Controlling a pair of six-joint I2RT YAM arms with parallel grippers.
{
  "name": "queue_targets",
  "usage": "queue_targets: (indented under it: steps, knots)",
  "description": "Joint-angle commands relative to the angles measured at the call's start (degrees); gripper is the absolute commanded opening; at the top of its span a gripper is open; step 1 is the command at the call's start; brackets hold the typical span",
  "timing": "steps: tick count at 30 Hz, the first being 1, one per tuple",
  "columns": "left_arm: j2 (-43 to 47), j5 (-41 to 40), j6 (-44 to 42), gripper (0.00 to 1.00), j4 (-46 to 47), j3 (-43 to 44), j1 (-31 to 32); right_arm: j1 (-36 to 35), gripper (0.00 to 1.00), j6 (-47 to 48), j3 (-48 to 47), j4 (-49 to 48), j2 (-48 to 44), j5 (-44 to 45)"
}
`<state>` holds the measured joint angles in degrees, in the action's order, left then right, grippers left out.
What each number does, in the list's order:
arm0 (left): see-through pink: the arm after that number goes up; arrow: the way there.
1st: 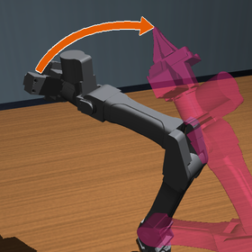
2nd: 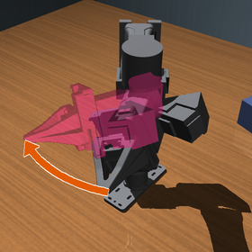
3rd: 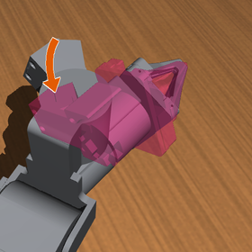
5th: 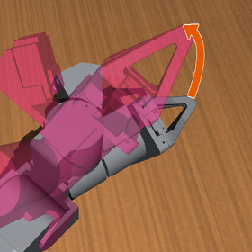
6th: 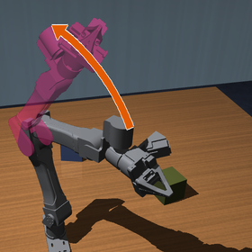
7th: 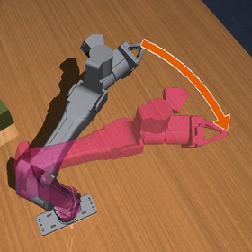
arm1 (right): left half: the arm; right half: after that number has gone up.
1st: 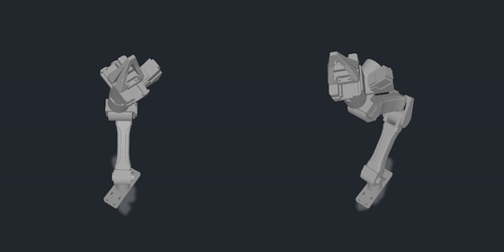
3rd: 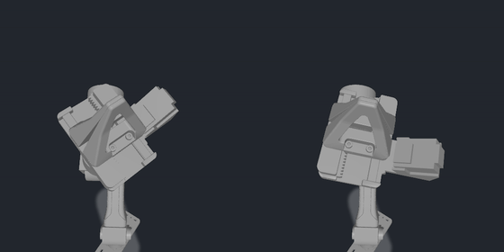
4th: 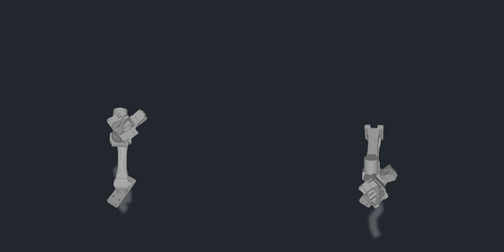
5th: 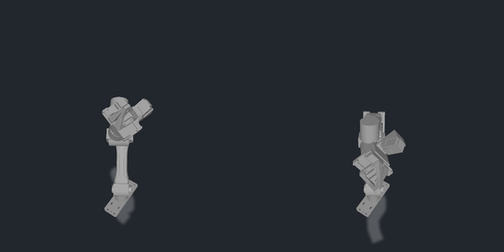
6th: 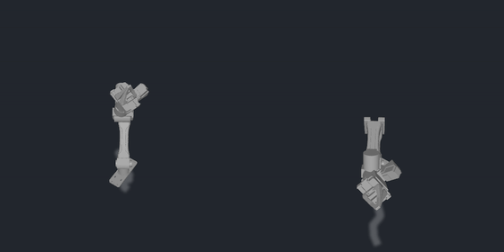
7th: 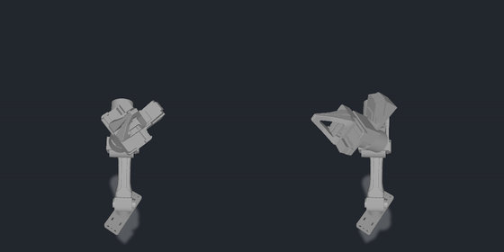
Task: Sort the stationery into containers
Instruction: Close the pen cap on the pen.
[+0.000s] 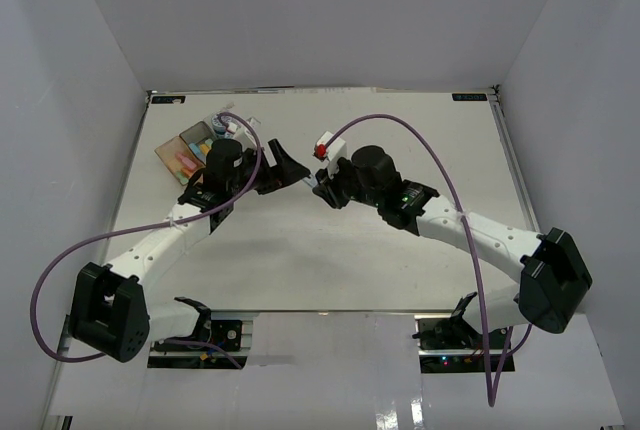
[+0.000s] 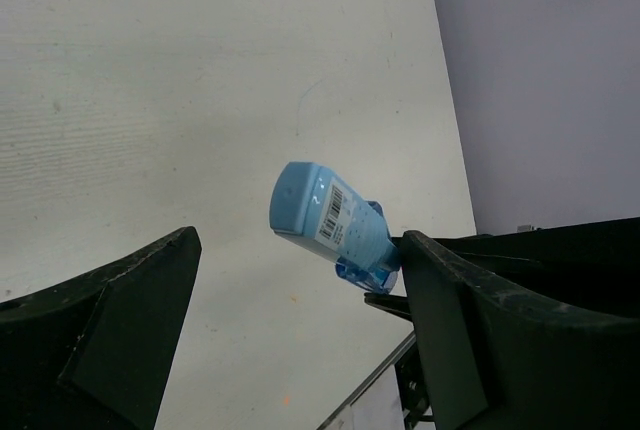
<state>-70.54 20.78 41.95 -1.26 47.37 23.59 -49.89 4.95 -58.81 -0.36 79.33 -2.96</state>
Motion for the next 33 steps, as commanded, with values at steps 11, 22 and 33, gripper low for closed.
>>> queue_targets:
  steps: [11, 22, 33]
  knots:
    - [0.8, -5.4, -4.5, 0.91, -1.6, 2.8, 2.3, -0.6, 0.24, 0.9, 7.8, -15.2, -5.3, 0.5]
    - [2.3, -7.0, -8.2, 0.91, -1.5, 2.8, 5.0, -0.6, 0.24, 0.3, 10.8, -21.3, -6.9, 1.5]
    - [4.9, -5.0, -10.3, 0.92, -1.3, 5.8, 5.4, -0.6, 0.20, 0.8, 18.8, -34.1, -7.9, 1.9]
